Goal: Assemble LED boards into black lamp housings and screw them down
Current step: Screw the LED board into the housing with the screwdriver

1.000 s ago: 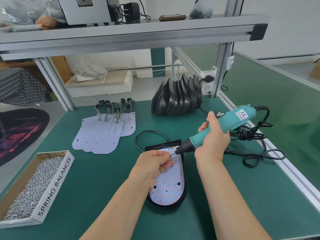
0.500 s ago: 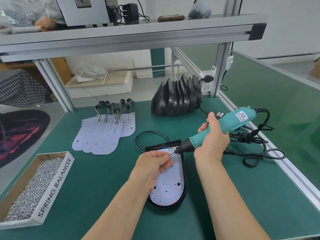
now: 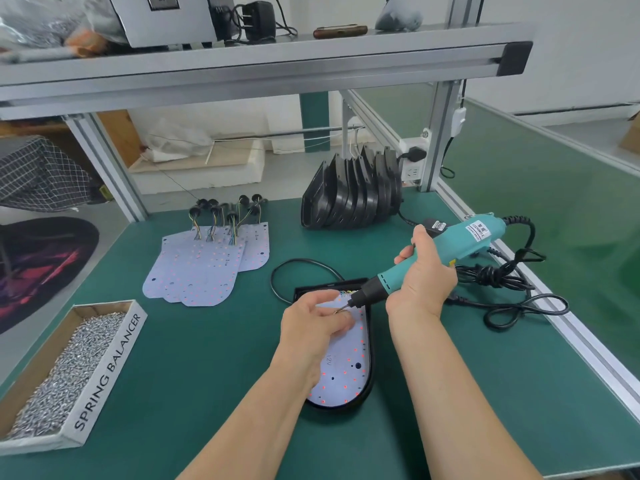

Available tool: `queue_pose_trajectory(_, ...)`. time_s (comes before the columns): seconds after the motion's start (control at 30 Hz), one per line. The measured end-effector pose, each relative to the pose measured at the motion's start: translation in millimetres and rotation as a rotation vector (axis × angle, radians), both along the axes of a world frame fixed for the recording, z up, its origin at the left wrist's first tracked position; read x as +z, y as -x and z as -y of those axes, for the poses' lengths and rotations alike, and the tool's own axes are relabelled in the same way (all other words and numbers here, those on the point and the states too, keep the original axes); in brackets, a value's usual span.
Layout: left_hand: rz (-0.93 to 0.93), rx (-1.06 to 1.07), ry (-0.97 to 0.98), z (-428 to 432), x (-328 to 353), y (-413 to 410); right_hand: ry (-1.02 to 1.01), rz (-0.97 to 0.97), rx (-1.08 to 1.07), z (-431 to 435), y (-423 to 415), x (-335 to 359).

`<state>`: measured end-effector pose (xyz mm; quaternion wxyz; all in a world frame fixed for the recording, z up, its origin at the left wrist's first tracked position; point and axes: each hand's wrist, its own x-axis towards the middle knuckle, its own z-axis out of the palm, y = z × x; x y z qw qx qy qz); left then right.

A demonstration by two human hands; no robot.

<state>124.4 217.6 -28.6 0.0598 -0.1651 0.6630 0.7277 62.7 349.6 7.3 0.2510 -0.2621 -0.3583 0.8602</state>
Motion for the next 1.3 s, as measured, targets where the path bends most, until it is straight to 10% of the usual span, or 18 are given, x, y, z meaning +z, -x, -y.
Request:
queue_pose_trajectory(0.5,-0.101,-0.059,0.2,-3,-4,0,-0.043,-0.007,0.035,-15,1,6)
queue_pose_trajectory(1.3,-0.079,-0.04,-0.021,0,-4,1,-0.025,-0.009,0.038,-19,2,6)
